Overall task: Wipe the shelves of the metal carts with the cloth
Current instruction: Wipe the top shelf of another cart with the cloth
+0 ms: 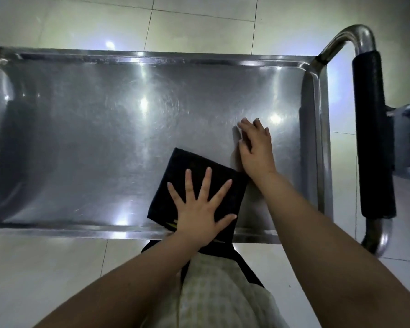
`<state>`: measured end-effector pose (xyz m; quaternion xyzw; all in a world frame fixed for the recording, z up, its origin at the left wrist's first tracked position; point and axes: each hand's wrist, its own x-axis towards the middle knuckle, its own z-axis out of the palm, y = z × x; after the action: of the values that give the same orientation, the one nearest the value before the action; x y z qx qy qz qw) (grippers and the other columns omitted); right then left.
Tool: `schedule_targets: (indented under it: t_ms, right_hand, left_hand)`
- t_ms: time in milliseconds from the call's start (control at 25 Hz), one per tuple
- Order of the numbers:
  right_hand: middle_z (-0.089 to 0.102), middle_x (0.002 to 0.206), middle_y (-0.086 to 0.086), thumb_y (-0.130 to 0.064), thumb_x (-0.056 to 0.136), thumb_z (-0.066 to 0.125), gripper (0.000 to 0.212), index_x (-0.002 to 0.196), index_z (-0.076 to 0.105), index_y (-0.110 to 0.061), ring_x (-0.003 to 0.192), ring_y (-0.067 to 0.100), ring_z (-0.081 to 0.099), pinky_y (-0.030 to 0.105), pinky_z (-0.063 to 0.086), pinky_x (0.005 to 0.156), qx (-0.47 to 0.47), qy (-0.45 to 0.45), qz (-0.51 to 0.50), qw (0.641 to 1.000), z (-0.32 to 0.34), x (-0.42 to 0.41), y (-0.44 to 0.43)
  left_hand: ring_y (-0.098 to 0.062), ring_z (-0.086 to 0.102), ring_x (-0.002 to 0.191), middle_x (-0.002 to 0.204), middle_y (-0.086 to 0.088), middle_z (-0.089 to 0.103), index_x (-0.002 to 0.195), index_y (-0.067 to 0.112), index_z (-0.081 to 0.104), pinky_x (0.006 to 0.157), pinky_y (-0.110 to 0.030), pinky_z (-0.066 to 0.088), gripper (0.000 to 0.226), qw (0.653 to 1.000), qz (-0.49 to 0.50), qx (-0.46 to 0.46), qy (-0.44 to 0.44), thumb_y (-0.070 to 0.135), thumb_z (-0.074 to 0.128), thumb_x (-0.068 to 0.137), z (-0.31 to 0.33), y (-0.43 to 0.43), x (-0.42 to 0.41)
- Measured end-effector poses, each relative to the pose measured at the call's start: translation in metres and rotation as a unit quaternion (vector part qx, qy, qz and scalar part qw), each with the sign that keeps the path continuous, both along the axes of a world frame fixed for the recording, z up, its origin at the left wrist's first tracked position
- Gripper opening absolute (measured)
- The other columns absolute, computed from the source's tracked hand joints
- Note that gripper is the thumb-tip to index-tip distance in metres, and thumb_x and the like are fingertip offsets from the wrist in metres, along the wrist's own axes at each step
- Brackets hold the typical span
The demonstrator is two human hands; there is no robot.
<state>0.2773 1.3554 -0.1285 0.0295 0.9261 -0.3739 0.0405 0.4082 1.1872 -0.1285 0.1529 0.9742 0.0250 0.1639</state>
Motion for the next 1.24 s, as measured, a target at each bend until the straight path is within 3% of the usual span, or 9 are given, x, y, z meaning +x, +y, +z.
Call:
schedule_targets:
  t_ms: [120,240,360,480,640,800,920,1040,1240]
  right_hand:
    - [0.040,0.151,0.010,-0.016,0.095,0.045,0.045,0.139,0.050,-0.015,0.146,0.031,0.023,0.043,0.009,0.121,0.015,-0.024,0.017,0.999,0.007,0.022,-0.015]
    - [0.020,0.161,0.005,-0.044,0.097,0.031,0.057,0.151,0.029,-0.025,0.148,0.037,0.005,0.057,0.001,0.118,0.163,-0.026,0.114,0.980,0.011,0.069,-0.075]
    - [0.002,0.163,-0.008,-0.065,0.093,0.021,0.067,0.154,0.007,-0.041,0.149,0.034,-0.008,0.064,-0.004,0.114,0.275,-0.026,0.209,0.938,-0.001,0.103,-0.102]
    - [0.005,0.163,-0.010,-0.071,0.092,0.023,0.068,0.153,0.010,-0.044,0.150,0.033,-0.001,0.060,0.004,0.116,0.311,-0.026,0.144,0.939,-0.009,0.113,-0.035]
    - [0.000,0.164,-0.008,-0.074,0.090,0.005,0.070,0.153,0.004,-0.044,0.149,0.033,-0.001,0.059,0.005,0.117,0.359,-0.090,0.038,0.928,-0.004,0.132,0.085]
    - [-0.001,0.164,-0.007,-0.071,0.091,0.009,0.070,0.154,0.002,-0.041,0.147,0.041,-0.002,0.065,0.001,0.115,0.357,-0.121,-0.020,0.926,-0.003,0.128,0.052]
    - [0.001,0.163,-0.009,-0.073,0.090,0.019,0.072,0.154,0.005,-0.042,0.147,0.044,-0.002,0.066,-0.002,0.113,0.326,-0.079,0.066,0.940,-0.002,0.101,-0.020]
    - [-0.006,0.163,-0.012,-0.074,0.090,0.016,0.070,0.152,-0.003,-0.047,0.147,0.040,-0.011,0.065,-0.007,0.113,0.315,-0.051,0.156,0.935,0.002,0.025,-0.070]
    - [-0.011,0.162,-0.014,-0.074,0.089,0.015,0.069,0.150,-0.006,-0.049,0.147,0.036,-0.014,0.061,-0.013,0.113,0.303,-0.069,0.095,0.946,-0.001,-0.116,-0.086]
  left_hand:
    - [-0.033,-0.028,0.144,0.163,0.008,-0.013,0.151,0.051,0.003,0.106,-0.071,-0.017,0.061,0.994,0.077,0.075,0.007,0.069,0.015,0.093,0.014,-0.022,-0.020]
    - [-0.033,-0.022,0.146,0.162,0.008,-0.011,0.153,0.044,0.008,0.110,-0.064,-0.015,0.058,0.977,0.186,0.084,0.056,0.057,0.016,0.097,0.020,-0.079,-0.076]
    - [-0.032,-0.026,0.144,0.163,0.005,-0.013,0.152,0.043,-0.004,0.112,-0.064,-0.013,0.061,0.993,0.116,0.001,0.031,0.060,0.007,0.095,0.008,-0.115,-0.122]
    - [-0.021,-0.031,0.141,0.162,0.007,-0.012,0.152,0.045,-0.001,0.113,-0.061,-0.015,0.064,1.000,0.015,-0.005,0.027,0.065,0.005,0.091,-0.007,-0.123,-0.127]
    - [-0.024,-0.015,0.149,0.163,0.006,-0.005,0.153,0.045,0.006,0.113,-0.060,-0.013,0.063,0.999,-0.005,0.009,0.040,0.064,0.015,0.094,-0.010,-0.126,-0.128]
    - [-0.027,-0.007,0.150,0.164,0.004,0.001,0.154,0.042,0.011,0.111,-0.058,-0.017,0.061,0.998,0.007,0.024,0.053,0.059,0.019,0.096,-0.006,-0.126,-0.129]
    - [-0.032,-0.007,0.150,0.164,-0.001,0.002,0.155,0.035,0.014,0.112,-0.059,-0.016,0.055,0.990,0.097,0.041,0.093,0.046,0.026,0.102,0.001,-0.137,-0.161]
    - [-0.032,-0.007,0.149,0.164,-0.002,0.003,0.155,0.033,0.014,0.113,-0.064,-0.010,0.055,0.984,0.148,0.040,0.090,0.038,0.031,0.102,0.001,-0.152,-0.198]
    - [-0.026,-0.008,0.150,0.164,0.002,0.003,0.154,0.036,0.014,0.115,-0.061,-0.010,0.053,0.986,0.132,0.046,0.089,0.039,0.026,0.103,-0.006,-0.131,-0.230]
